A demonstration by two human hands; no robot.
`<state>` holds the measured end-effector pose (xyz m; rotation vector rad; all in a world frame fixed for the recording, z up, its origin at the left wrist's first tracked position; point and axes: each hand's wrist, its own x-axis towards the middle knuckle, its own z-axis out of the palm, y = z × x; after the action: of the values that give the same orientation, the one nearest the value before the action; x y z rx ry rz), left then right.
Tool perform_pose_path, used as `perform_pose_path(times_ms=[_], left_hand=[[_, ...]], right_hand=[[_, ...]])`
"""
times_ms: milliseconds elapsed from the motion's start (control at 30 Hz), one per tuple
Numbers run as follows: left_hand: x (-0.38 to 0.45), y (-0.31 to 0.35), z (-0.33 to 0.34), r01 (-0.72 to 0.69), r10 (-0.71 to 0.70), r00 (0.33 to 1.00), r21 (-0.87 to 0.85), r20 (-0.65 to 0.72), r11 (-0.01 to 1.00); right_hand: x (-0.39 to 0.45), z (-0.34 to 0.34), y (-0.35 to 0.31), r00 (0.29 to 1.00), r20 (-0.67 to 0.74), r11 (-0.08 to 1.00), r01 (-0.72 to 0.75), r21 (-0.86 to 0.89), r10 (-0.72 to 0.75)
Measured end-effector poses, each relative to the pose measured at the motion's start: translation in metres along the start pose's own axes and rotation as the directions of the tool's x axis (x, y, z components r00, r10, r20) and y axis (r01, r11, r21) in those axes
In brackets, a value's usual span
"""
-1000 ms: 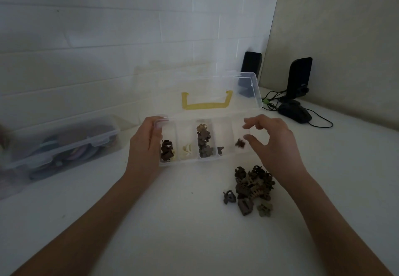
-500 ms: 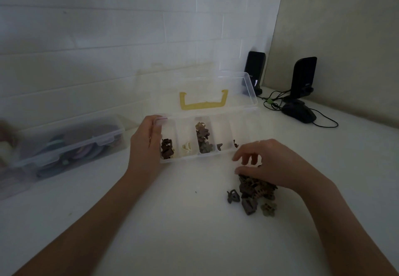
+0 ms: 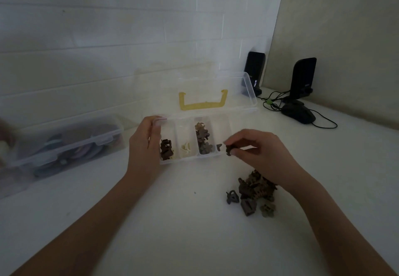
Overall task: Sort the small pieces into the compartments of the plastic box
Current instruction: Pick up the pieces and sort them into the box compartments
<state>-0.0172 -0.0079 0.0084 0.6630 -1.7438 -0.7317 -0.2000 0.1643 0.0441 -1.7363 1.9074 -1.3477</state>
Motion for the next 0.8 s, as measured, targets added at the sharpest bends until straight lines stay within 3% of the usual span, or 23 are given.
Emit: perform_pose_path(times_ms=[133, 300, 500, 600, 700, 800], left_hand=[[-0.002, 0.001, 0.002, 0.004, -0.004, 1.000, -0.019, -0.014, 1.000], [-0.006, 0.003, 0.005, 0.013, -0.013, 1.000, -0.043, -0.017, 0.999], [-0.009, 0.007, 0.009, 0.008, -0.008, 1.000, -0.077, 0.010, 0.997], [-0.010, 0.008, 0.011, 0.026, -0.025, 1.000, -0.123, 0.014, 0.992], [-0.009, 0.006, 0.011, 0.020, -0.019, 1.000, -0.065, 0.020, 0.998], [-0.009, 0.005, 0.011, 0.020, -0.019, 1.000, -0.050, 0.015, 0.999]], right_hand=[[0.001, 0.007, -0.003, 0.992, -0.125, 0.996, 0.012, 0.084, -0.001], [0.003, 0.019, -0.005, 0.933, -0.290, 0.953, 0.131, -0.273, -0.211], [0.016, 0.036, -0.004, 0.899, -0.265, 0.912, 0.259, -0.318, -0.348], [0.018, 0.040, -0.004, 0.892, -0.199, 0.851, 0.290, -0.437, -0.406], [0.018, 0.038, -0.002, 0.897, -0.150, 0.798, 0.282, -0.532, -0.416], [0.016, 0.031, -0.001, 0.899, -0.189, 0.803, 0.239, -0.547, -0.396]])
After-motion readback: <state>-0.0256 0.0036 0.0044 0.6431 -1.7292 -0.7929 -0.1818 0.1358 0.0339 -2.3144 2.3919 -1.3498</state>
